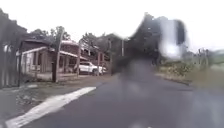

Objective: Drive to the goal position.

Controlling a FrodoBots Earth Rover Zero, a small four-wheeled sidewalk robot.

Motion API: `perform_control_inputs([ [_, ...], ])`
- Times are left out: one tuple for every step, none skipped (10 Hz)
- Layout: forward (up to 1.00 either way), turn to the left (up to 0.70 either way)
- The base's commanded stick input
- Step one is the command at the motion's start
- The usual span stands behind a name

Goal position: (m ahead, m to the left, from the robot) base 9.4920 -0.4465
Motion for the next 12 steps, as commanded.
perform_control_inputs([
  [0.7,-0.3],
  [0.7,-0.35],
  [0.7,-0.23],
  [0.7,0.0],
  [0.7,0.0],
  [0.7,0.0],
  [0.7,0.0],
  [0.7,0.0],
  [0.7,-0.07],
  [0.7,-0.21],
  [0.7,-0.35],
  [0.7,-0.35],
])
